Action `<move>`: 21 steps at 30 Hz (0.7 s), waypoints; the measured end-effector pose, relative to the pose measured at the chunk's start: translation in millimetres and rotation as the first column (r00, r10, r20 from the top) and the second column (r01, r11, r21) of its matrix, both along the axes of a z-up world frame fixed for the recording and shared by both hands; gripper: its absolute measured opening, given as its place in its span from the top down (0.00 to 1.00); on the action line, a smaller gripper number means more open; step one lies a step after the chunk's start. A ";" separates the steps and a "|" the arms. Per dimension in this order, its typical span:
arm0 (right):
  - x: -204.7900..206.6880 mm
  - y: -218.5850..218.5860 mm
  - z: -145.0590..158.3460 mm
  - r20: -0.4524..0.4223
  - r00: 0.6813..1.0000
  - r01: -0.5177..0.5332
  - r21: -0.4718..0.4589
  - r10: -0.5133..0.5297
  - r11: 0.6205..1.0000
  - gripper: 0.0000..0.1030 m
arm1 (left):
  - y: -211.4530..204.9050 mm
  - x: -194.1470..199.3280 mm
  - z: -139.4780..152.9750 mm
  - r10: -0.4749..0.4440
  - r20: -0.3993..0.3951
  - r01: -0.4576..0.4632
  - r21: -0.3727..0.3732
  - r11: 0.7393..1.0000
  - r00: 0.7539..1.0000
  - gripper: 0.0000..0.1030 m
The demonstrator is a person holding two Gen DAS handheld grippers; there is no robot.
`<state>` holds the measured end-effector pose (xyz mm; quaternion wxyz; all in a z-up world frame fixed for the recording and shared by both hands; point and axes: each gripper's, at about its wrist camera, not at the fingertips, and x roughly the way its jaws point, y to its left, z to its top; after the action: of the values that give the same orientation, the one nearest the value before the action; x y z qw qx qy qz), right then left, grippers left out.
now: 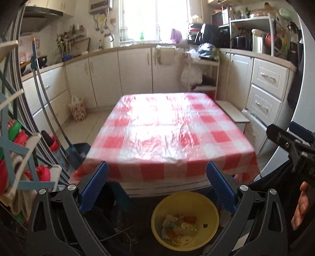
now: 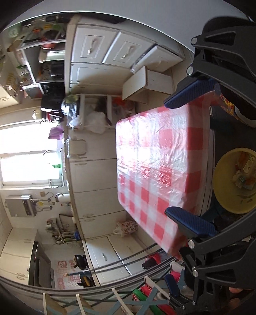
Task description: Collect trash
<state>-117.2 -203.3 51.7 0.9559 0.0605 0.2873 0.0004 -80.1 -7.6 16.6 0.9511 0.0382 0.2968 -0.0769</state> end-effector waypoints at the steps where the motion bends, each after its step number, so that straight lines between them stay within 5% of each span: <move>1: -2.5 1.9 4.0 0.007 1.000 -0.002 -0.002 0.002 1.000 0.07 | -1.0 -3.7 5.6 0.005 0.015 -0.005 0.008 1.000 1.000 0.07; 9: -19.9 14.2 39.1 0.080 0.997 0.023 -0.043 -0.020 0.999 0.07 | 9.4 -23.6 37.0 0.052 0.084 -0.051 -0.004 0.999 0.995 0.07; 21: -29.6 22.3 52.3 0.106 0.994 0.012 -0.034 -0.008 0.999 0.07 | 27.1 -31.0 57.7 0.117 0.105 -0.112 -0.049 0.993 0.988 0.07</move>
<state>-146.8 -181.0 103.9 0.9707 0.0455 0.2360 -0.0060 -111.2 19.5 74.3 0.9691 0.0047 0.2451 -0.0264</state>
